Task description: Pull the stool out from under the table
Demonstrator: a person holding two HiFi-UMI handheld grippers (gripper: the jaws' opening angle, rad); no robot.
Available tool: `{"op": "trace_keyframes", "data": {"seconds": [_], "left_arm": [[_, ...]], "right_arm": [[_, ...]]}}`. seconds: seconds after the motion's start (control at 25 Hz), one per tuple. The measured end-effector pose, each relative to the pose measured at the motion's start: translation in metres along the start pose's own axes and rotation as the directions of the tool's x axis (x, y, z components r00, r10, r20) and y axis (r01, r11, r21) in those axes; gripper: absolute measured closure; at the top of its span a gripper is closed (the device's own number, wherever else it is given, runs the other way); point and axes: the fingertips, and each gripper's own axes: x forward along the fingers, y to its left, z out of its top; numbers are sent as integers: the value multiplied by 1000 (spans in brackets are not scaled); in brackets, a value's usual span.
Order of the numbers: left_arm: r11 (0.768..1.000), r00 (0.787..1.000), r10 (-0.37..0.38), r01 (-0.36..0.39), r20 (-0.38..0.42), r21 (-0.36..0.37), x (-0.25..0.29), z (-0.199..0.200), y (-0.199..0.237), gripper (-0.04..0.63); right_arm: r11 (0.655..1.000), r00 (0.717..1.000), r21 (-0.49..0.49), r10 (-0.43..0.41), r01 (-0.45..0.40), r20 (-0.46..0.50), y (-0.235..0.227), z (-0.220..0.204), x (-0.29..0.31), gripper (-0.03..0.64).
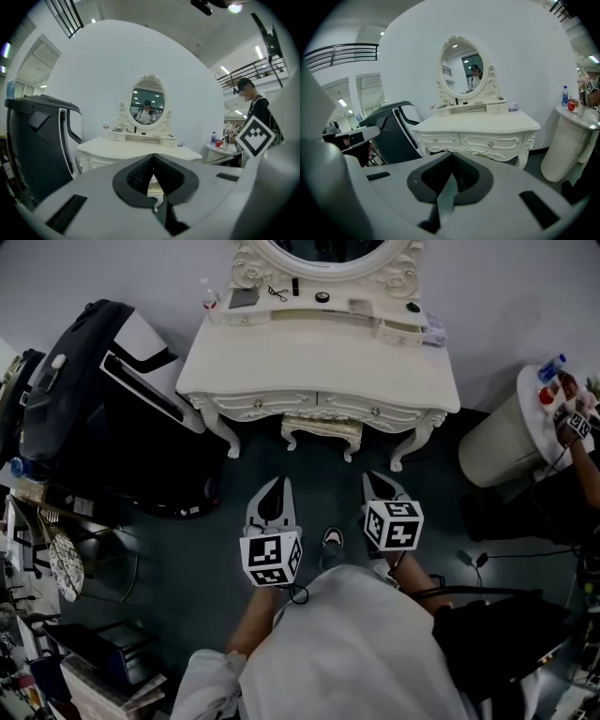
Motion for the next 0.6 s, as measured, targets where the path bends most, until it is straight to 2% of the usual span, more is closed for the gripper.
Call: {"op": "trace_keyframes", "data": {"seconds": [0.6], "left_arm": [[999,998,-35,37,-48,35,96,22,-8,588]], "right_arm": [[994,999,100,-52,51,7,-71,38,56,617]]}}
